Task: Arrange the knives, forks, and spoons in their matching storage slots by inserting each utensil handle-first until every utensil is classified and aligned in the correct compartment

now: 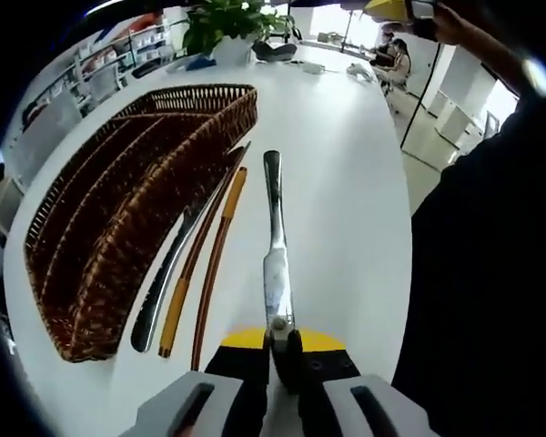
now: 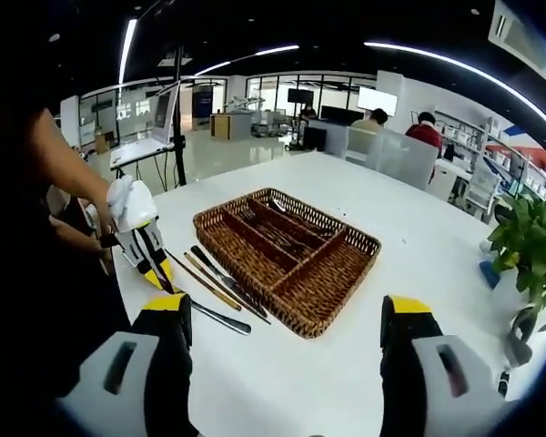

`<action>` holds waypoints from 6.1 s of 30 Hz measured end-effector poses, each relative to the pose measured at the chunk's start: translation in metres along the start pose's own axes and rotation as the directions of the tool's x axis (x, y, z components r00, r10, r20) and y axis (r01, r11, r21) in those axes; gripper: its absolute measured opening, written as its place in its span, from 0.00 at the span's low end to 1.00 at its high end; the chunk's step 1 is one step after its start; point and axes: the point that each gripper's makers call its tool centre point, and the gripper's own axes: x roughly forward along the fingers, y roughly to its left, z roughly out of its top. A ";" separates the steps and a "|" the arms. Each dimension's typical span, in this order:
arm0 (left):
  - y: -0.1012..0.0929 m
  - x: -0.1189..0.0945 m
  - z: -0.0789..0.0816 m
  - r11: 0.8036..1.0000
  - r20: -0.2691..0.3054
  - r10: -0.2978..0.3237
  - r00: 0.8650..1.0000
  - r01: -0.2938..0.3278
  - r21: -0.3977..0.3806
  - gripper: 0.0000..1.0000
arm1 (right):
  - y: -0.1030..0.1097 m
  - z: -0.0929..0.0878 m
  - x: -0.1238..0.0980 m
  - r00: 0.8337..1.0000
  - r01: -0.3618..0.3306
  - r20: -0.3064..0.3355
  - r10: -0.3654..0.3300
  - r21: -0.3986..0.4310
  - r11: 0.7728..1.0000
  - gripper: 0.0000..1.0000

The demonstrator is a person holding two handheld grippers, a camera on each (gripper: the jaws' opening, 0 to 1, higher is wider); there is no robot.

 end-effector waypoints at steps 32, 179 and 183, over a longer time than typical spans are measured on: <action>0.013 -0.031 0.014 0.980 -0.048 0.008 0.999 0.002 0.197 0.09 | 0.110 -0.093 0.125 0.826 -0.540 -0.343 0.447 -0.259 0.801 0.48; 0.055 -0.232 0.004 0.871 0.499 0.455 0.738 -0.250 -0.423 1.00 | 0.044 0.102 0.099 0.965 -0.257 -0.162 0.207 -0.755 0.603 0.00; 0.059 -0.230 0.001 0.868 0.493 0.460 0.739 -0.257 -0.424 1.00 | 0.040 0.104 0.106 0.966 -0.253 -0.165 0.200 -0.757 0.602 0.00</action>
